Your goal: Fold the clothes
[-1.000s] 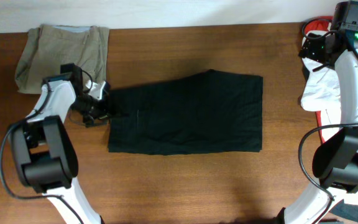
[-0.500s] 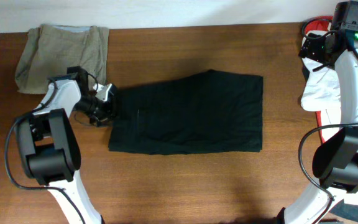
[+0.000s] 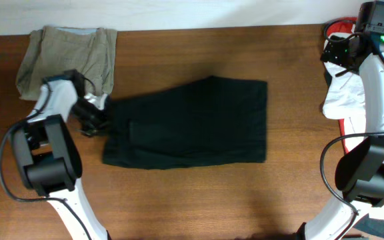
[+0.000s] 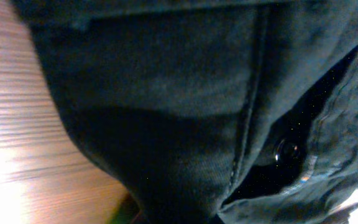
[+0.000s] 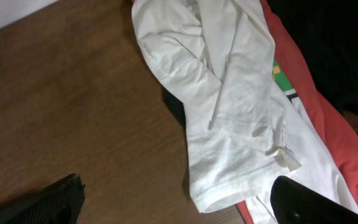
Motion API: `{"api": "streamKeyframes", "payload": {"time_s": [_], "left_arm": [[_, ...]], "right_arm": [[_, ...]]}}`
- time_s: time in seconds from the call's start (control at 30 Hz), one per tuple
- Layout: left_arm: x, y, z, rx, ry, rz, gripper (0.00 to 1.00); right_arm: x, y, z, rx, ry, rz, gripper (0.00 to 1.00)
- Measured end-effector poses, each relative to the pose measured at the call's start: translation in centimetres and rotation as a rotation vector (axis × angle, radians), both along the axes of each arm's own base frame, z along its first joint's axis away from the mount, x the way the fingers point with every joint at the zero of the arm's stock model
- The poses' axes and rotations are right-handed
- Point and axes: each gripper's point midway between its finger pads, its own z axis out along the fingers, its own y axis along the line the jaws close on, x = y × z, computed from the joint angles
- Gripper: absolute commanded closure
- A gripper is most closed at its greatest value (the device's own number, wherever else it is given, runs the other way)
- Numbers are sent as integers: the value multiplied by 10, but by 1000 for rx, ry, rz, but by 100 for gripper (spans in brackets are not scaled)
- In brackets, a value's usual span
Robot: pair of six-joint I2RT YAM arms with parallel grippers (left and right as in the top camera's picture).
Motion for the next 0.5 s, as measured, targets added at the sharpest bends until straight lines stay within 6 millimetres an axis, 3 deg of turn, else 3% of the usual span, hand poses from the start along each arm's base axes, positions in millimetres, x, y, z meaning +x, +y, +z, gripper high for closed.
{"api": "streamKeyframes", "payload": {"time_s": [0.13, 0.23, 0.4, 0.5], "left_arm": [[14, 40, 53, 109, 1, 59, 99], [19, 47, 89, 171, -5, 77, 99], [24, 38, 127, 283, -65, 65, 99], [21, 16, 159, 342, -147, 27, 99]], "right_arm": [[0, 0, 0, 0, 0, 0, 1], [0, 0, 0, 0, 0, 0, 1], [0, 0, 0, 0, 1, 0, 1], [0, 0, 0, 0, 0, 0, 1]]}}
